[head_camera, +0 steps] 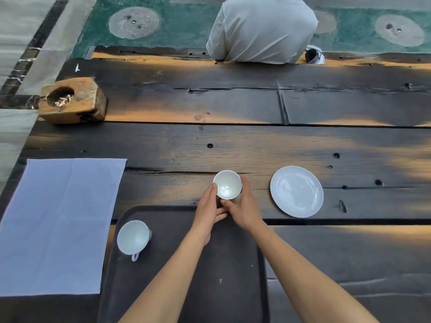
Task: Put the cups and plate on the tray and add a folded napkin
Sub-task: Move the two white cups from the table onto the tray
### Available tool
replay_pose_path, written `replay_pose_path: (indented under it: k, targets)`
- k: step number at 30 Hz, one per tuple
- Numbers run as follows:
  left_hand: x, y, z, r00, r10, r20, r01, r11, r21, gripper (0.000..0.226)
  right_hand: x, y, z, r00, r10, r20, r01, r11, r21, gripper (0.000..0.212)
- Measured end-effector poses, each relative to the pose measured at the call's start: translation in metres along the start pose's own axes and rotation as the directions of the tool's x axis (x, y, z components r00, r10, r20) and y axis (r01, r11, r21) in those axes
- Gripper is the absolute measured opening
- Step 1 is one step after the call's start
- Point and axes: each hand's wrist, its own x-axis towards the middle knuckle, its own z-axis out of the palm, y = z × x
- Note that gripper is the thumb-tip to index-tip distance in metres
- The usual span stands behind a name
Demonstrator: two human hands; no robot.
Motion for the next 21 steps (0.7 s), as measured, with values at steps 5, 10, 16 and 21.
replay_pose_path:
  k: [5,10,16,21]
  targets:
    - [-0.028,-0.016,-0.002,1.0,0.01,-0.018,-0.01,1.0,-0.021,0.05,-0.031,0.005,0.0,1.0,0.01,0.006,-0.01,1.0,0.003,0.075]
    - [-0.051,-0.039,-0.004,0.999,-0.029,-0.027,0.028,0.999,-0.045,0.051,-0.063,0.011,0.002,0.999,0.021,0.024,-0.02,0.999,-0.028,0.075]
    - [-0.07,-0.064,-0.007,0.996,-0.085,-0.032,0.083,0.995,-0.055,0.05,-0.093,0.029,0.007,0.996,0.052,0.067,-0.049,0.998,-0.034,0.076]
    - [-0.076,-0.078,-0.009,0.993,-0.108,-0.038,0.107,0.993,-0.043,0.048,-0.104,0.039,0.011,0.992,0.096,0.085,-0.091,0.994,-0.053,0.08]
